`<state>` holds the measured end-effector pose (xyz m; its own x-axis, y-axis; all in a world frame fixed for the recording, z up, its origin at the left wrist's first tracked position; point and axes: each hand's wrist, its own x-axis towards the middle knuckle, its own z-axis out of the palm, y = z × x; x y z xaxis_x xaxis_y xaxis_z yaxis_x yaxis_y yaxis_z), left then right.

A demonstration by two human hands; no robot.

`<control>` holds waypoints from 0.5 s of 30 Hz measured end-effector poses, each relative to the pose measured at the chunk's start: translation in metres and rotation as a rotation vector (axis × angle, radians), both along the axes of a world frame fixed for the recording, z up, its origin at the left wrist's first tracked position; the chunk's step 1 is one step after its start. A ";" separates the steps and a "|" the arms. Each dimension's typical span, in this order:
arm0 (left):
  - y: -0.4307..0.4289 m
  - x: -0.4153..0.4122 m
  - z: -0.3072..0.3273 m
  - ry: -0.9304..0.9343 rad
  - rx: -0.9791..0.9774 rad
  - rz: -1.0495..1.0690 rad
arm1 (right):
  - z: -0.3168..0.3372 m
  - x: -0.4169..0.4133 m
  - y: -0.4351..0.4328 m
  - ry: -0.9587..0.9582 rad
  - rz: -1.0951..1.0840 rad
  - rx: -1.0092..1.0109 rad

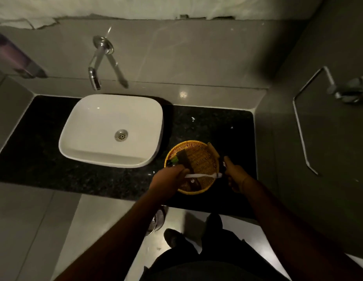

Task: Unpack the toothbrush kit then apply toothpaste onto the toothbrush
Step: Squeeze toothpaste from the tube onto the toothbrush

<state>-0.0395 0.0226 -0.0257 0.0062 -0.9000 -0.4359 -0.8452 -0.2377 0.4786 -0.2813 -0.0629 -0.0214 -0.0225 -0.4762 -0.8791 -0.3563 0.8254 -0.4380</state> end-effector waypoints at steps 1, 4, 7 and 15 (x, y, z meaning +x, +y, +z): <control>0.000 0.001 -0.003 0.136 0.055 0.102 | -0.004 -0.006 -0.001 -0.023 -0.012 0.051; 0.004 -0.001 -0.011 0.460 0.161 0.335 | -0.014 -0.010 -0.001 -0.160 -0.017 0.172; 0.011 -0.004 -0.018 0.601 0.234 0.501 | -0.022 0.004 0.000 -0.241 0.035 0.099; 0.007 -0.013 -0.027 0.755 0.317 0.840 | -0.043 0.036 -0.009 0.047 0.040 -0.277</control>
